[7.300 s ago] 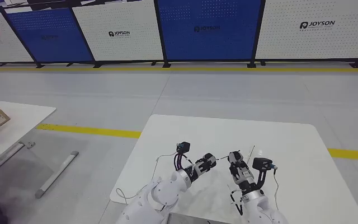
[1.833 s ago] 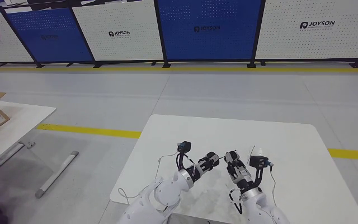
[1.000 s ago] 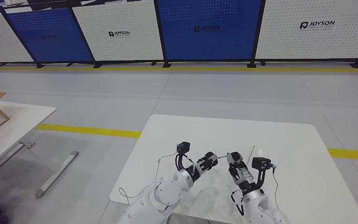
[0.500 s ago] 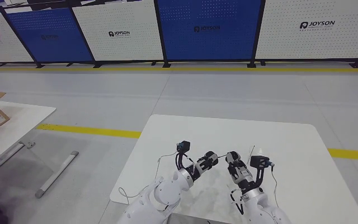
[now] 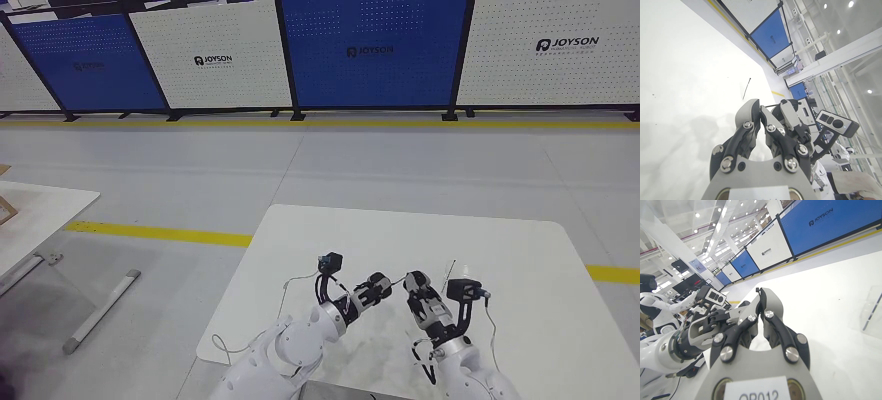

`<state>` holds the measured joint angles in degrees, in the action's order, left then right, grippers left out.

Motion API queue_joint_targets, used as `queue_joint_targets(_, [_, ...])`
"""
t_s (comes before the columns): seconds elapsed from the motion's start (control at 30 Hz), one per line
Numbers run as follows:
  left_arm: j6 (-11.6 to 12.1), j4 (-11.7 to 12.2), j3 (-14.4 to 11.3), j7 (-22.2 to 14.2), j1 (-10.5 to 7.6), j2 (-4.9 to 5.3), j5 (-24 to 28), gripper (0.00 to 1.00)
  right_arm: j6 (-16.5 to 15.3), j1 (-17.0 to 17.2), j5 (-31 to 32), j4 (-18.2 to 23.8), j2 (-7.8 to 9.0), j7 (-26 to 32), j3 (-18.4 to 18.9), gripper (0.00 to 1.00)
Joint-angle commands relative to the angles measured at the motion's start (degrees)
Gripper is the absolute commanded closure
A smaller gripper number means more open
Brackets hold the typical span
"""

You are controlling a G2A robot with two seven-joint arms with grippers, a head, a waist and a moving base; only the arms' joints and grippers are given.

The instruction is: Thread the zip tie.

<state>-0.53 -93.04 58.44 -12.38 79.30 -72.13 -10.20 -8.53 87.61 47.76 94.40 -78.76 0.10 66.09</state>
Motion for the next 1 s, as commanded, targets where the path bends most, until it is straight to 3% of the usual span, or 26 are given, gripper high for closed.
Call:
queue_joint_targets(0.0, [-0.04,-0.05,-0.03,-0.19,0.04,0.04,-0.26,1.00,0.35,0.10,0.39,0.08,0.02,-0.10,-0.02,1.00])
queue_joint_targets(0.1, [-0.17,-0.15,-0.01,-0.18,0.15,0.09,-0.36,0.91,0.66,0.18,0.72,0.14,0.05,-0.18,-0.09,1.00])
queue_joint_targets(0.27, [0.16,-0.31,0.02,0.23,0.36,0.13,-0.26,0.91,0.91,0.30,1.06,0.23,0.10,-0.25,-0.15,1.00])
queue_joint_targets(0.3, [0.19,-0.34,0.01,0.24,0.38,0.14,-0.27,0.84,0.93,0.31,1.10,0.25,0.11,-0.26,-0.14,1.00])
queue_joint_targets(0.37, [0.25,-0.36,-0.02,0.23,0.39,0.15,-0.21,0.79,1.02,0.33,1.18,0.27,0.13,-0.30,-0.14,1.00])
queue_joint_targets(0.63, [0.26,-0.26,0.10,0.50,0.38,0.19,0.19,0.78,1.47,0.34,1.34,-0.07,0.19,-0.36,-0.06,1.00])
queue_joint_targets(0.87, [0.34,0.01,0.40,0.43,0.15,0.25,0.62,0.87,1.54,0.24,1.03,-0.07,0.22,-0.32,-0.02,1.00])
queue_joint_targets(0.97, [0.53,-0.02,0.47,0.41,0.16,0.30,0.51,1.00,1.55,0.12,0.50,-0.13,0.20,-0.24,-0.03,1.00])
